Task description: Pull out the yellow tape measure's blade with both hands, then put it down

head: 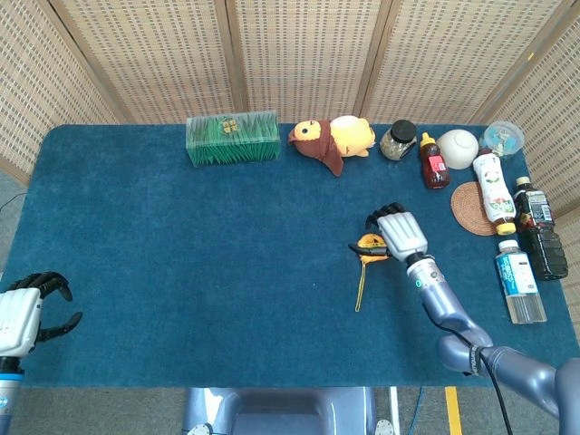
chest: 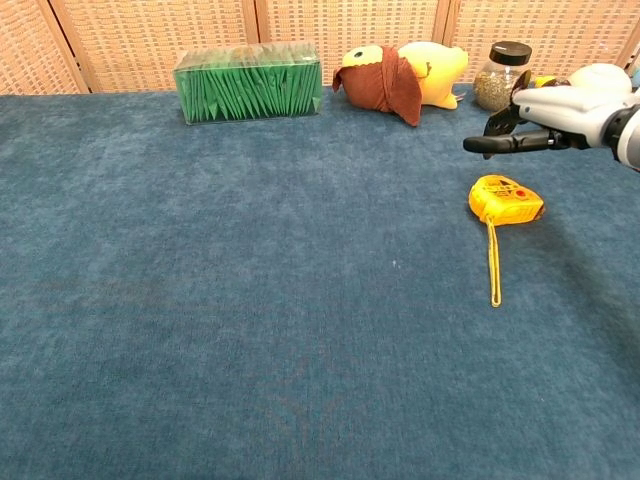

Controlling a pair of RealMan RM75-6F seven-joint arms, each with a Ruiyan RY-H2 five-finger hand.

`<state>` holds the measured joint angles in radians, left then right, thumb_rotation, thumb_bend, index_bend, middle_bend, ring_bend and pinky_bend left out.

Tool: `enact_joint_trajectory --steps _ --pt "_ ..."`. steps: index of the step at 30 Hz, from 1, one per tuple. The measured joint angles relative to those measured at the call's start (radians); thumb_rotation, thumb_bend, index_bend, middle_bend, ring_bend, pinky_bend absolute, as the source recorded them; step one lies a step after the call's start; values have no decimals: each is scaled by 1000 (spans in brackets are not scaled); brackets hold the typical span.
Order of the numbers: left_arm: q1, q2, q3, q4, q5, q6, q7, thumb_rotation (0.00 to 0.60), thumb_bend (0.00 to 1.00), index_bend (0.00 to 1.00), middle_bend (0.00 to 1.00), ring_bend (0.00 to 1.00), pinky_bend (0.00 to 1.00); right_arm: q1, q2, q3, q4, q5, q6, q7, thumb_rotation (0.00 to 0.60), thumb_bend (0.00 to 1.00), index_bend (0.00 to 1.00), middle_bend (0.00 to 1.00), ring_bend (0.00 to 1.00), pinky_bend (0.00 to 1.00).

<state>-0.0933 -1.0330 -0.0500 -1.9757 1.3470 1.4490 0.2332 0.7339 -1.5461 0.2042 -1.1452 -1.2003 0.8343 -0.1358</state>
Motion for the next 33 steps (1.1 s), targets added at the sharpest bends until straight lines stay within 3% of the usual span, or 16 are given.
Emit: enact_joint_trajectory --steps 17,33 --pt "16 1 12 24 1 4 -36 588 192 537 383 296 327 33 -65 -35 111 -18 -44 -17 0 129 393 323 211 129" --pt "13 -5 11 36 7 -3 -48 585 192 537 383 297 327 16 -35 -76 31 -64 -10 -55 0 129 396 326 214 131"
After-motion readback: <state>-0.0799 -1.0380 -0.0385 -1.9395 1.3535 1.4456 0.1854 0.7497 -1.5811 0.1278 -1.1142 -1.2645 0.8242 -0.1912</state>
